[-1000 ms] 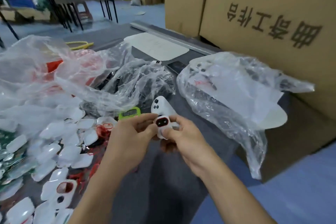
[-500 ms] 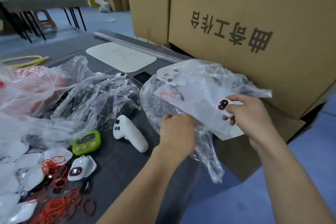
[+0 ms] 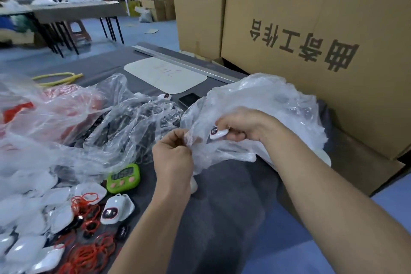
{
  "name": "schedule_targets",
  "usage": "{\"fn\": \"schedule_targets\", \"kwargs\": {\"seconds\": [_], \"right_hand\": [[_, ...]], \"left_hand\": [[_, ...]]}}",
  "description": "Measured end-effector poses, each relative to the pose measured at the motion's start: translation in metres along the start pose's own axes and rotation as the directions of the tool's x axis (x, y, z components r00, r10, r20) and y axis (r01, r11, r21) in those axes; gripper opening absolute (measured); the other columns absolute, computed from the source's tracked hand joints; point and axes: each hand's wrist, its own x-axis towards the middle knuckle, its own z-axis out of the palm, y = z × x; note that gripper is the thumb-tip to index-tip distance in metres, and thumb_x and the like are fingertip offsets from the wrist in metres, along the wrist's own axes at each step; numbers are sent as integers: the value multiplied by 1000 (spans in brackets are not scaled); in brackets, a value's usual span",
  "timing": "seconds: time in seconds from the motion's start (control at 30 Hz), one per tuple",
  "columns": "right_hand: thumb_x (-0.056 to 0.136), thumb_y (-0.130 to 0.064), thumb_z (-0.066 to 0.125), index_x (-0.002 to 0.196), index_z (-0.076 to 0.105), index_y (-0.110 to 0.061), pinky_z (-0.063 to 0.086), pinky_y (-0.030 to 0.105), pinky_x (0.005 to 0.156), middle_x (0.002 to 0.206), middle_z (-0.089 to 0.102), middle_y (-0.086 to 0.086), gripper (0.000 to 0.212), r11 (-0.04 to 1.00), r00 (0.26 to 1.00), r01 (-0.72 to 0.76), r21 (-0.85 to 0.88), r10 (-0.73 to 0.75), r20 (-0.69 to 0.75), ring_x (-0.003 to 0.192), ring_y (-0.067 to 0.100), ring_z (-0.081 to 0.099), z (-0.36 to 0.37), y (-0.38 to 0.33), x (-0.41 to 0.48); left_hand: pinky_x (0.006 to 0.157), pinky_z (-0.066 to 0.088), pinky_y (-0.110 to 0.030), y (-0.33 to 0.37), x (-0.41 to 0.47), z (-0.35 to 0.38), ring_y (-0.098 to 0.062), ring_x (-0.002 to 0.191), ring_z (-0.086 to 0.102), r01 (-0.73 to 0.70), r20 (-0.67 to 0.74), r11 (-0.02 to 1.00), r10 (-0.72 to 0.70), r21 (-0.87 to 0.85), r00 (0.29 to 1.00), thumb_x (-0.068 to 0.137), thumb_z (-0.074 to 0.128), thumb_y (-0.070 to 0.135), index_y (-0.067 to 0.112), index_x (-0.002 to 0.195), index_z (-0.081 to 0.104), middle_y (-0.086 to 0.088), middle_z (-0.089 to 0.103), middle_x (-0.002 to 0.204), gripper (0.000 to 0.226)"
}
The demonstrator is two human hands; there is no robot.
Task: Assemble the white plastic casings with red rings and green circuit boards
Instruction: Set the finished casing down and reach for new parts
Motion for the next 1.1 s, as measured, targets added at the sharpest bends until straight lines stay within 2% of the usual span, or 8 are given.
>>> {"fn": "schedule_targets", "kwargs": {"seconds": [0.17, 0.3, 0.4, 0.47, 0.63, 0.77, 0.9, 1.1], "right_hand": [[96, -7, 66, 108, 63, -8, 57, 33, 81, 112, 67, 19, 12, 965, 992, -2, 263, 34, -118, 82, 22, 62, 18, -19, 43], [99, -21, 60, 108, 69, -10, 55, 39, 88, 117, 70, 15, 16, 976, 914, -13, -219, -77, -398, 108, 35, 67, 24, -6, 34], [92, -23, 66, 80, 69, -27, 50, 32, 89, 97, 74, -4, 13, 837, 940, 46, -546, -222, -261, 98, 29, 67, 48, -3, -6], [91, -28, 69, 108, 74, -31, 51, 33, 96, 111, 75, -8, 18, 855, 964, 175, -489, -249, -91, 104, 20, 68, 70, 2, -30], [100, -13, 59, 123, 59, -20, 43, 24, 91, 120, 63, 4, 25, 640, 924, 383, -667, -281, 261, 115, 24, 58, 127, 0, -47], [100, -12, 55, 109, 66, -12, 47, 39, 99, 122, 66, 19, 15, 600, 945, 281, -749, -308, 107, 109, 29, 61, 120, -7, -53], [90, -17, 59, 99, 72, -20, 58, 39, 82, 102, 74, 7, 16, 594, 931, 92, -799, -336, -142, 93, 33, 68, 97, -23, -89], [81, -17, 56, 76, 61, -24, 31, 25, 51, 67, 55, -6, 10, 450, 809, 382, -807, -585, 57, 57, 16, 47, 174, -68, -123]], "left_hand": [[53, 37, -31, -1, 20, -15, -11, 58, 41, -66, -158, 978, 98, 200, 983, 86, 43, -11, 28, 62, 51, 10, 50, 63, 46], [54, 40, -28, 8, 38, -33, -8, 63, 51, -75, -215, 934, 158, 349, 964, 85, 40, 1, 41, 88, 54, 11, 59, 83, 43], [52, 43, -33, 13, 41, -43, -14, 64, 55, -88, -166, 907, 170, 413, 971, 82, 40, 0, 48, 99, 52, 5, 59, 85, 52], [48, 43, -28, 15, 36, -44, -7, 59, 54, -121, -127, 901, 189, 416, 974, 79, 41, -5, 45, 105, 55, 5, 55, 78, 59], [63, 51, -18, 17, 16, -48, 13, 74, 61, -194, 76, 944, 180, 267, 981, 82, 50, 17, 44, 126, 54, 8, 60, 105, 51], [104, 42, -32, 21, 11, -63, 2, 124, 52, -244, 219, 866, 161, 436, 962, 83, 52, 61, 53, 147, 34, 18, 54, 135, 67], [105, 47, -45, 30, 11, -108, -1, 119, 56, -217, 80, 829, 205, 515, 975, 83, 56, 60, 57, 143, 35, 27, 54, 131, 64], [99, 52, -48, 37, -13, -184, -8, 109, 65, -186, -162, 818, 320, 544, 933, 78, 57, 56, 59, 128, 49, 23, 66, 120, 51]]}}
